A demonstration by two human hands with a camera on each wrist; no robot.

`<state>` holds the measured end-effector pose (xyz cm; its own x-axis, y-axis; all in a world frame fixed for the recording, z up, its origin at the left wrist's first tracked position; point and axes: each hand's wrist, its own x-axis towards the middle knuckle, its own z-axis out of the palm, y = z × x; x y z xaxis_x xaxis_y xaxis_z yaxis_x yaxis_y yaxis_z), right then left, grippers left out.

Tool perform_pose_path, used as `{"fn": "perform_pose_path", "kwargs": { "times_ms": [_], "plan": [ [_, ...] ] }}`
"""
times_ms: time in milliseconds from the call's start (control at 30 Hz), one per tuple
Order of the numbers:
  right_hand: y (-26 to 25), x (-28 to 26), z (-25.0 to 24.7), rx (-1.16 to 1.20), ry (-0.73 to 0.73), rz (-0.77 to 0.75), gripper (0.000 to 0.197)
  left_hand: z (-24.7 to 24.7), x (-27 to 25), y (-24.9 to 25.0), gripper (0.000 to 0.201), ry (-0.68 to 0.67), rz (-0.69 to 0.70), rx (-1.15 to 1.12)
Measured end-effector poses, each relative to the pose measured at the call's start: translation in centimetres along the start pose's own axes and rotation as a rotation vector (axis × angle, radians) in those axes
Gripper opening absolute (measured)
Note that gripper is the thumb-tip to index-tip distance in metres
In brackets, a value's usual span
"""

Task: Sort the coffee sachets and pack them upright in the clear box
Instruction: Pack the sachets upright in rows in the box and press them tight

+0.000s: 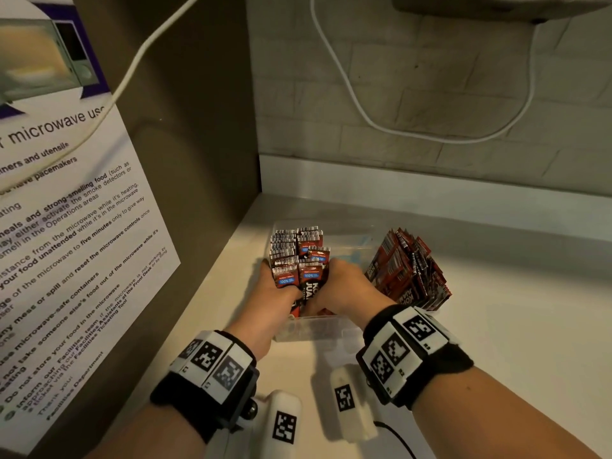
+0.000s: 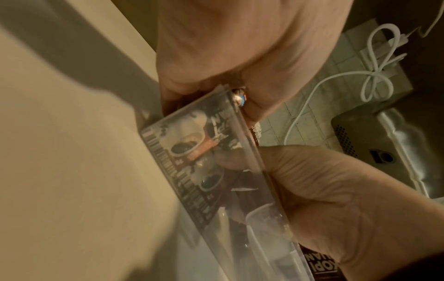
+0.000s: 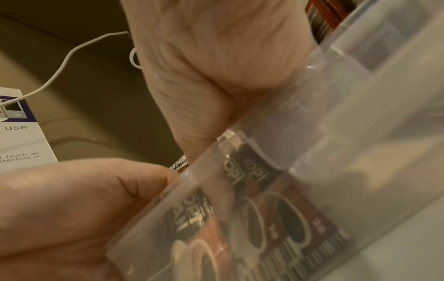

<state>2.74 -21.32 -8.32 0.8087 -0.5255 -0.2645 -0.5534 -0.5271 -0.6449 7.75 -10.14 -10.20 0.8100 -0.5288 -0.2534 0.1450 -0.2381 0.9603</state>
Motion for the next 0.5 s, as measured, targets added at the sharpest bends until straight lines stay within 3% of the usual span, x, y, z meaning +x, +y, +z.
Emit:
{"fn": "perform_pose_path", "kwargs": {
  "times_ms": [200,500],
  "plan": [
    [0.4,0.5,-0.3,-0.093,0.013,0.042,0.053,-0.2,0.3,-0.5,0.059,-0.004,0.009,0.046],
    [-0.1,0.6,0.7,-0.102,0.062,0.053,0.033,0.1,0.4,-0.4,0.062,-0.009,-0.019,0.011]
  ]
}}
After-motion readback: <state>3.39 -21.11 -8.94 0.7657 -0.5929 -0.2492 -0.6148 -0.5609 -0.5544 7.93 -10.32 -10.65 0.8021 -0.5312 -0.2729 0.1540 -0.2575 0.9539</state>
